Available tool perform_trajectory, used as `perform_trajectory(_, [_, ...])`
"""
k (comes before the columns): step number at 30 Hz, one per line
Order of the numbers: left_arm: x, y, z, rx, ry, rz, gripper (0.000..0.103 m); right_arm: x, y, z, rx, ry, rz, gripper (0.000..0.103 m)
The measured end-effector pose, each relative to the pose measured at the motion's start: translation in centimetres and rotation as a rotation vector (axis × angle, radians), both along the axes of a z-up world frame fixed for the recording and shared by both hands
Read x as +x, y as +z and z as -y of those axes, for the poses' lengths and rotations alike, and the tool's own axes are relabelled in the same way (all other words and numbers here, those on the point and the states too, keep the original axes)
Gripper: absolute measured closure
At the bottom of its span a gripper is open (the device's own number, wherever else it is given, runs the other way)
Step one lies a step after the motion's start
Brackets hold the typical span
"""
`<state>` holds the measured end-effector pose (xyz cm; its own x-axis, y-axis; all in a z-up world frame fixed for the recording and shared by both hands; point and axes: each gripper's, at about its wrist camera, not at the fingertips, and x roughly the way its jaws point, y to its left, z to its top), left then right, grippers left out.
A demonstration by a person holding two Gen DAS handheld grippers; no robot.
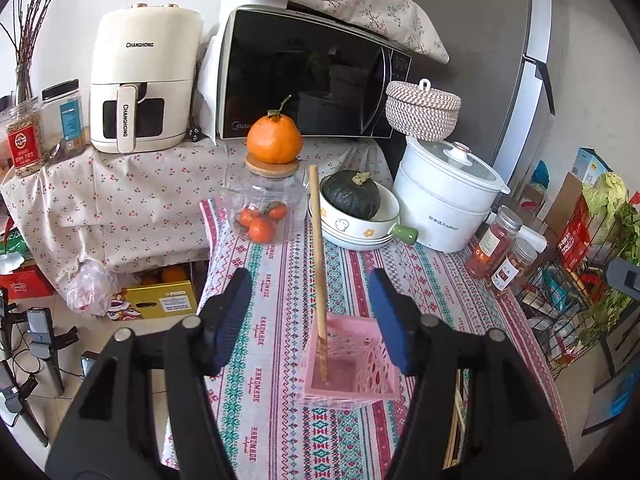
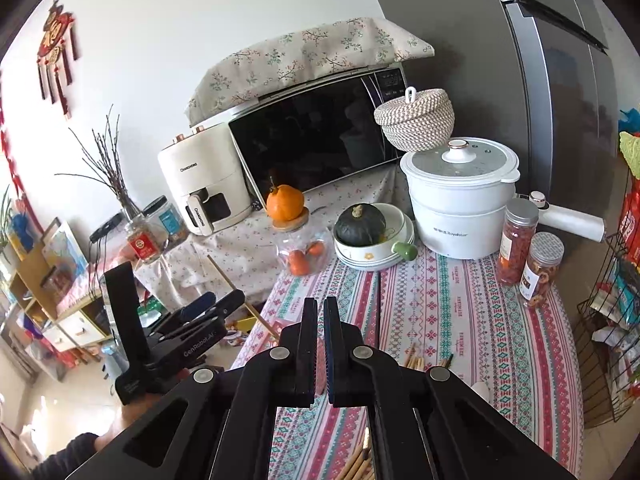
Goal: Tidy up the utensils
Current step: 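Lower the wooden chopstick into the pink basket and open the left tool while the right tool lifts, then carry the black chopstick into the pink basket and open the right tool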
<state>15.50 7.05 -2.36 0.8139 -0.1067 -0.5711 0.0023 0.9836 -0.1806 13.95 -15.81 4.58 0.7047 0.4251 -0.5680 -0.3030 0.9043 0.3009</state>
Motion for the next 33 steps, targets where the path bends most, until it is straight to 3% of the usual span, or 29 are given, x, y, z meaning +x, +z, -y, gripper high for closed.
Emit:
perform_trajectory(3, [-1.0,0.3,-0.6,0.013,0.021,-0.062,0.031,1.4,-1.8,-0.4,-0.003,0.019,-0.089,0.098])
perform_trajectory(4, [-1.4,0.4,-0.8,0.021,0.033,-0.084,0.026,2.1,-2.7,-0.6,-0.013,0.024,-0.125,0.093])
perform_trajectory(7, [-2.8,0.6,-1.1,0.039,0.058,-0.151,0.021,4.8,-5.7,-1.0,-0.042,0.018,-0.232,0.065])
perform_trajectory(8, [-3.3,0.6,-1.2,0.034,0.064,-0.169,0.019,5.7,-6.7,-1.1,-0.051,0.012,-0.257,0.064])
perform_trajectory(11, [-4.1,0.2,-1.4,0.011,0.054,-0.208,0.016,8.4,-10.0,-1.5,-0.077,-0.015,-0.325,0.064])
perform_trajectory(17, [-4.5,-0.3,-1.9,0.036,0.036,-0.230,0.016,13.2,-16.8,-3.3,-0.115,-0.027,-0.453,0.064])
perform_trajectory(23, [-4.6,-0.3,-3.9,-0.058,0.071,-0.236,0.016,17.4,-21.0,-4.9,-0.126,-0.055,-0.479,0.068])
perform_trajectory(27, [-4.4,-0.3,-4.1,-0.084,0.074,-0.239,0.016,18.4,-22.5,-5.4,-0.182,-0.073,-0.439,0.078])
perform_trajectory(29, [-4.4,-0.4,-4.0,-0.083,0.073,-0.239,0.016,18.2,-22.8,-5.6,-0.241,-0.072,-0.415,0.094])
perform_trajectory(33, [-4.5,-0.3,-3.9,-0.085,0.065,-0.242,0.016,17.2,-22.4,-5.2,-0.295,-0.055,-0.433,0.097])
